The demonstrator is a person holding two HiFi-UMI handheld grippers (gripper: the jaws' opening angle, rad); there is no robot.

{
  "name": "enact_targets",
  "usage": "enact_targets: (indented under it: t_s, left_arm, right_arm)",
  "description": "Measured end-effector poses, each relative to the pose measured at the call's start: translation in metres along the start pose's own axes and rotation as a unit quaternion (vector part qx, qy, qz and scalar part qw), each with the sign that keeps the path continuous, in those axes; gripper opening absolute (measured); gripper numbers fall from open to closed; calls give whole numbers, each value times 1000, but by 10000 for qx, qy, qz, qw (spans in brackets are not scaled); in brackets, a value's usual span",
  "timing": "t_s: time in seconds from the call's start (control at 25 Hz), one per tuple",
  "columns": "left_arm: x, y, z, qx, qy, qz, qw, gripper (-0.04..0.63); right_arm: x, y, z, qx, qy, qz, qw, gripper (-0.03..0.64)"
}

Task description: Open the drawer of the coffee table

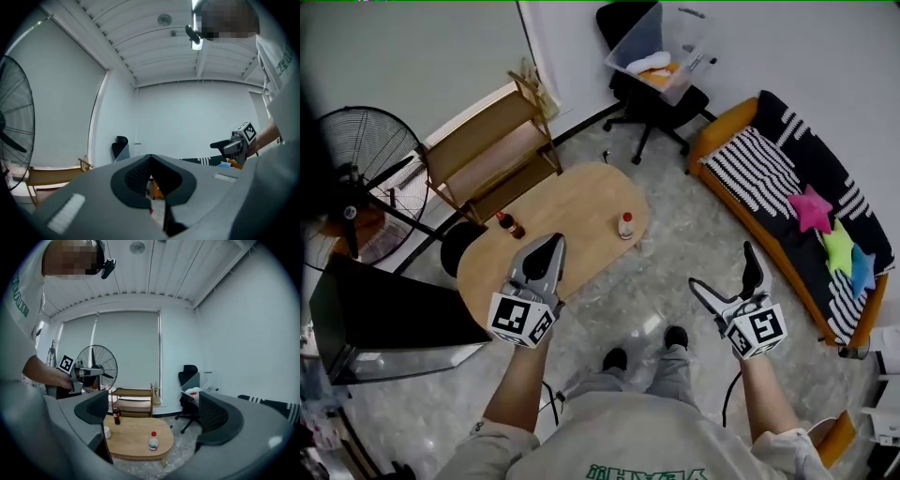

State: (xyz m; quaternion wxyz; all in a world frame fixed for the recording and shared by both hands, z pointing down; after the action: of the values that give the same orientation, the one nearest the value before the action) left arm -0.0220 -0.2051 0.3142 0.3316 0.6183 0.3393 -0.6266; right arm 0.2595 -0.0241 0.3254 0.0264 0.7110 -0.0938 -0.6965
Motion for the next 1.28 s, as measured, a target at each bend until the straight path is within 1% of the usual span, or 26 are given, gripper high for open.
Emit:
enact_targets:
  t_s: [0.16,0.28,0.48,0.6,0.68,0.8,0.88,1.08,1.28]
  left_arm:
    - [-1,-2,4,572,44,73,9983,0]
    - [-4,-5,3,1032,22,142,9946,0]
    - [-3,-7,-11,1798,-53,183,9835,0]
    - [-2,-13,-20,2188,-57,217,9755,0]
    - [-4,-17,-24,2381,-61,254,9709,0]
    - [-9,-27,-26,2566,-27,353,9659,0]
    - [-12,-34,-26,2626,15,418,9640,0]
    - [-30,-47,-27,2627,143,549,9632,0]
    - [-62,-56,-24,2605,171,668,9630,0]
  right_arm:
    - [-7,38,-20,583,35,86,9983,589]
    - [-12,62,-36,992,73,175,9949,589]
    - [-21,94,-60,1626,168,330,9860,589]
    - [-37,106,-64,1967,297,487,9788,589]
    - [-54,112,-64,2116,441,582,9746,589]
    - [-82,120,-60,2230,692,703,9698,589]
    - [-102,127,-58,2254,841,772,9676,589]
    - [-163,147,-50,2314,1121,937,9618,589]
    - [-245,172,-43,2429,1465,1262,9506,588]
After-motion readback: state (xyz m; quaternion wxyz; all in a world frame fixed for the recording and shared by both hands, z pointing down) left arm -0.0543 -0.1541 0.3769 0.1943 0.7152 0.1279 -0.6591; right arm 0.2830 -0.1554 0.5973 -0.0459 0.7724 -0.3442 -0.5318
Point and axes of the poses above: the fingertips, and each gripper's own axes: y forward along the fingers, z to its left, x out of its top, the point moved 4 cm from there along -y, backward along the fingers, and after that the axes turned 2 degrees about y, right-handed, at the moved point
